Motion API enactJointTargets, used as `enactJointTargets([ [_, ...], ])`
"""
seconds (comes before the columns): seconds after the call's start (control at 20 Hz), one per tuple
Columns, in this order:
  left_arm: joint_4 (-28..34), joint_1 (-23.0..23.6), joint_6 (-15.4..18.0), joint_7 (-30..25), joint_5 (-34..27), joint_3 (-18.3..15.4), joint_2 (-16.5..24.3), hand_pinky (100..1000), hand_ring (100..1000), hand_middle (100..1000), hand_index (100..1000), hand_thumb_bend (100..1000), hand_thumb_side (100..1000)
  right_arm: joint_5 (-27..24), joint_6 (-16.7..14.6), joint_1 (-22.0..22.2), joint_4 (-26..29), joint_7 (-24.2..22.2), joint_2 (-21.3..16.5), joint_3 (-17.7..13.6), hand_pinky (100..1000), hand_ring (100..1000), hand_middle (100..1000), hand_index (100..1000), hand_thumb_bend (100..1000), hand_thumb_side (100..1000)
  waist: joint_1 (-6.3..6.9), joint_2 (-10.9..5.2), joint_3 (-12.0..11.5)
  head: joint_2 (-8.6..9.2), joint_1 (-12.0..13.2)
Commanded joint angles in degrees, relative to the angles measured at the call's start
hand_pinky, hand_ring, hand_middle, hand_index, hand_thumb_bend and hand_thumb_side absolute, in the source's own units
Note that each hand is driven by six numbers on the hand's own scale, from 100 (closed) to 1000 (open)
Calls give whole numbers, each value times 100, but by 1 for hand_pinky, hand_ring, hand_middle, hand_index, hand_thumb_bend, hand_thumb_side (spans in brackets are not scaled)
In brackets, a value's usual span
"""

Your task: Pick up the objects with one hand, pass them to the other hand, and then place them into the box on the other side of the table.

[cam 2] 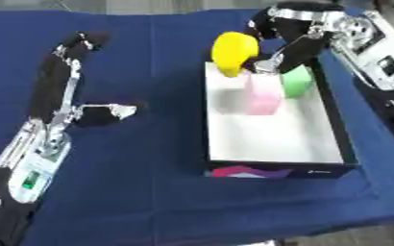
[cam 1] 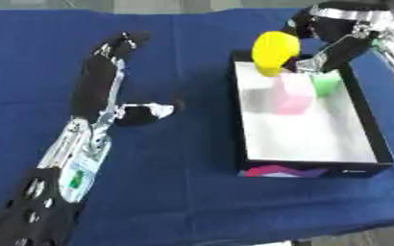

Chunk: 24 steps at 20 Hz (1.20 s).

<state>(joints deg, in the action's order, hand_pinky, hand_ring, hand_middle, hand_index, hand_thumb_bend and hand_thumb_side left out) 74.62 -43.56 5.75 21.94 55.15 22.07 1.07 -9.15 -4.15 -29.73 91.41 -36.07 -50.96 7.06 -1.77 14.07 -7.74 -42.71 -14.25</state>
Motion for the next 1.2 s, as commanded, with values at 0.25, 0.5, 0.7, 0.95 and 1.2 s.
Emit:
enactJointTargets([
  [0.25,87,-36,-4,8,-16,-14,72,696,658,633,826,916,307,578,-289,290,-237,384,-406,-289,826,794,359,472,298,100,81,-264,54,2,-35],
  [0.5,79,-32,24,9,-28,-10,68,697,658,633,827,917,308,1159,-587,428,-491,652,-474,-351,819,787,378,496,318,100,92,-276,62,35,-63],
  [0.7,79,-32,40,2,-40,-8,62,697,658,633,828,917,310,1700,-772,488,-594,785,-474,-379,837,838,537,675,414,101,102,-269,53,54,-67],
  [0.95,83,-34,44,-1,-55,-12,56,698,658,634,830,917,309,2158,-981,512,-660,915,-424,-411,888,952,743,866,462,296,111,-272,37,37,-82],
  [1.2,79,-21,37,-10,-58,-12,56,698,658,634,831,919,309,2170,-1036,533,-613,1131,-411,-478,904,989,783,896,493,339,110,-287,30,13,-97],
])
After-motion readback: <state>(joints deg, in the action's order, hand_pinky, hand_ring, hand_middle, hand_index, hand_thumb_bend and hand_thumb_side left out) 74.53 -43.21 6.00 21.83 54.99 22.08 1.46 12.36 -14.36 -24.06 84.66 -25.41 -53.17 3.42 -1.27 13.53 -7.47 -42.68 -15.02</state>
